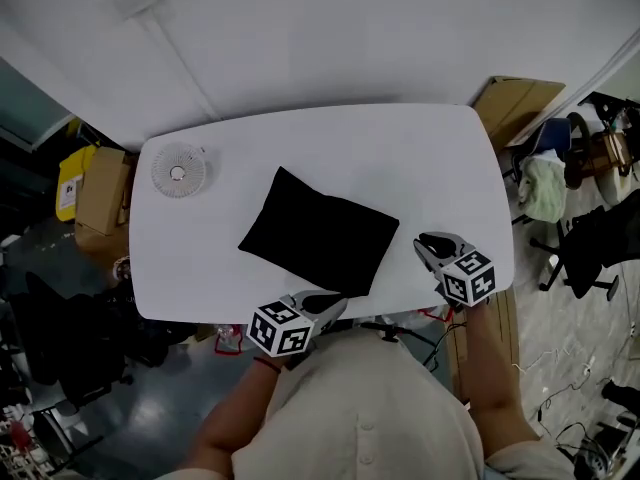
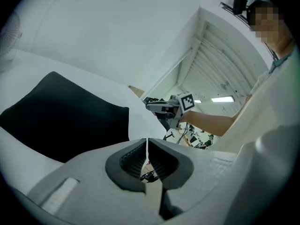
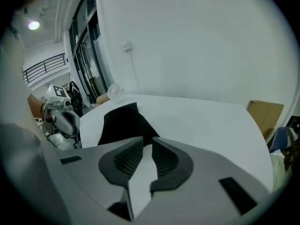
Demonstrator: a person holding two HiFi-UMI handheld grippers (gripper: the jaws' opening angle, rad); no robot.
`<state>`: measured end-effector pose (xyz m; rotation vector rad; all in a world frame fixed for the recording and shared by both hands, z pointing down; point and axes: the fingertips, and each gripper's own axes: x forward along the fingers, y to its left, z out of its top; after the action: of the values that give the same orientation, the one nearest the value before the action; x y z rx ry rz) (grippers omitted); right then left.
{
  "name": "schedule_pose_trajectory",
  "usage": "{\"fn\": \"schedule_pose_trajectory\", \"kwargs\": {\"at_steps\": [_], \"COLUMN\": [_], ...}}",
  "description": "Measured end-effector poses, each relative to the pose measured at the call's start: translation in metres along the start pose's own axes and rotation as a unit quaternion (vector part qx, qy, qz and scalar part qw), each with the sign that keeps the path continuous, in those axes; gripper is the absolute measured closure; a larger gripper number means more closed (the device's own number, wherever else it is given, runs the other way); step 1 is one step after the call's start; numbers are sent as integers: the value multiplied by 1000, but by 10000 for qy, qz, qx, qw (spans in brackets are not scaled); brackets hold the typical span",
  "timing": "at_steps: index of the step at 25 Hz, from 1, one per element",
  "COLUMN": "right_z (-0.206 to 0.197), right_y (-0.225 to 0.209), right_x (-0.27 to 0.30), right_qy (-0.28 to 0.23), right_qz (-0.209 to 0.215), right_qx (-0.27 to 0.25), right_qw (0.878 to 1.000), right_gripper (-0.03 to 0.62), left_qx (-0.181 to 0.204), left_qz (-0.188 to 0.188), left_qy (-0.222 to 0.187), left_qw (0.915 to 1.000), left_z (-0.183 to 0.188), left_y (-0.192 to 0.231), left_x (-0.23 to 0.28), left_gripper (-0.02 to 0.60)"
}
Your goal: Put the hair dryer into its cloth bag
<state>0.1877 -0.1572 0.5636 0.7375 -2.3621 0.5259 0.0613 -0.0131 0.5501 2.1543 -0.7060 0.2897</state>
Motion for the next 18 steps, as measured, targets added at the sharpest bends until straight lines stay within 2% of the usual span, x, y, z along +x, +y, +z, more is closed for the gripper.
{"fn": "schedule_pose_trajectory", "kwargs": {"at_steps": [6,11,14,18], "right_z": [44,65,73,77], "right_y": [65,110,133,164], "right_x": [-24,-29,-31,-30], "right_qy": [-918,-1195,-1309,-1294], "right_qz": [318,741,972,1246], "right_qx": [162,55,-14,-233], "right_qw": [9951,9900,9866,9835], "right_gripper": [549,556,556,556], "left_qx": [222,490,758,1298], "left_qz": [119,288,392,610], "left_qy": [-437,-886,-1199,-1590], "left_qw": [9987,9944,9891,9768], "left_z": [16,35,45,58], "left_y": [-7,-16,-24,-34], "left_x": [-12,-22,-28,-43], "left_gripper": [571,571,571,571]}}
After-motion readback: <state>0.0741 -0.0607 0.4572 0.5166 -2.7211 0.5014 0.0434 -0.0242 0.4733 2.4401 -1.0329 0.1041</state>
